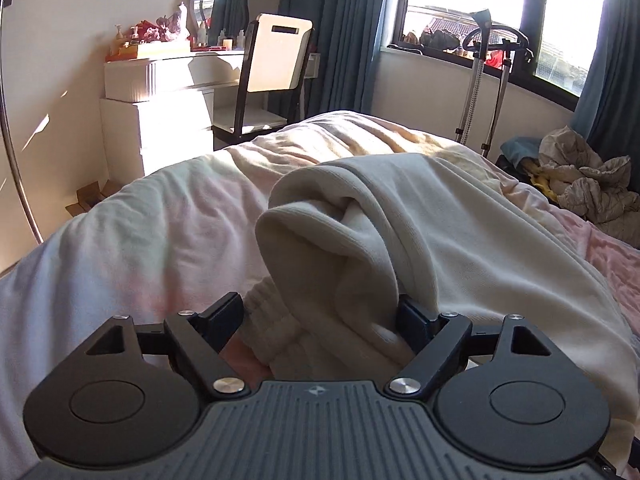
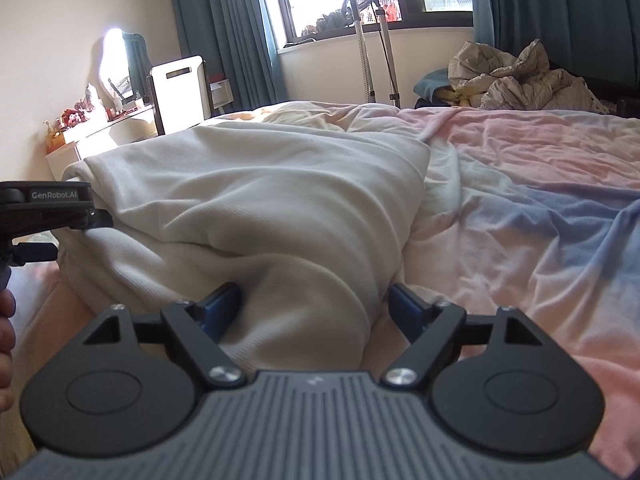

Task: Fold clothes
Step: 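Grasp the ribbed cuffs with the left gripper while the right gripper grasps the folded edge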

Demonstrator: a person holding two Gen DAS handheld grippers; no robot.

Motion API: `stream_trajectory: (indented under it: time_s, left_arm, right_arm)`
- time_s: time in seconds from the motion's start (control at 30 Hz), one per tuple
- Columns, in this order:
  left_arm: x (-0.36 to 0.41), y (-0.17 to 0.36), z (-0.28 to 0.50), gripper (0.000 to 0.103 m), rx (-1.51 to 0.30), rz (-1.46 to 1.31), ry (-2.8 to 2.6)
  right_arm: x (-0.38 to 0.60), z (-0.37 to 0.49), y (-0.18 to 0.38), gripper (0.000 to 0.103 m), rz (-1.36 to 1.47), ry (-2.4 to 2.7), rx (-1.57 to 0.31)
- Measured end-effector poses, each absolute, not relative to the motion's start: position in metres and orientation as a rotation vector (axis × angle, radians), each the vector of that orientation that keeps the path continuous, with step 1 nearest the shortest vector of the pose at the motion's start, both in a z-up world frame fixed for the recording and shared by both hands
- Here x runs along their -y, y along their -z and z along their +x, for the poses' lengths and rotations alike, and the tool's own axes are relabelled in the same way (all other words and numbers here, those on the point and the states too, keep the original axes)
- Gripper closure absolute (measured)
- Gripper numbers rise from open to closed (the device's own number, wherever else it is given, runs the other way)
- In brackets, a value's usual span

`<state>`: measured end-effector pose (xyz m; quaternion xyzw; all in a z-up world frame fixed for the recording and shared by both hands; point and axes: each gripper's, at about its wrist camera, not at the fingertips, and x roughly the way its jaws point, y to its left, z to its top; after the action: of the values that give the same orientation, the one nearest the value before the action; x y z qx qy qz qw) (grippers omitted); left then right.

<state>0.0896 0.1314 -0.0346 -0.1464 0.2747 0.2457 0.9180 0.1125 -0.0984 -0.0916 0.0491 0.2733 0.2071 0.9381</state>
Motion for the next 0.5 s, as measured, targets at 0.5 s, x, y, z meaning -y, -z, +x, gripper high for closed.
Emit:
stream_trajectory:
  time_s: [0.5]
  left_arm:
    - [-0.18, 0.05, 0.029, 0.014, -0.544, -0.97, -0.377]
  right_arm:
    - [0.115, 0.117, 0.091, 0.019, 0.229, -0.448, -0.583]
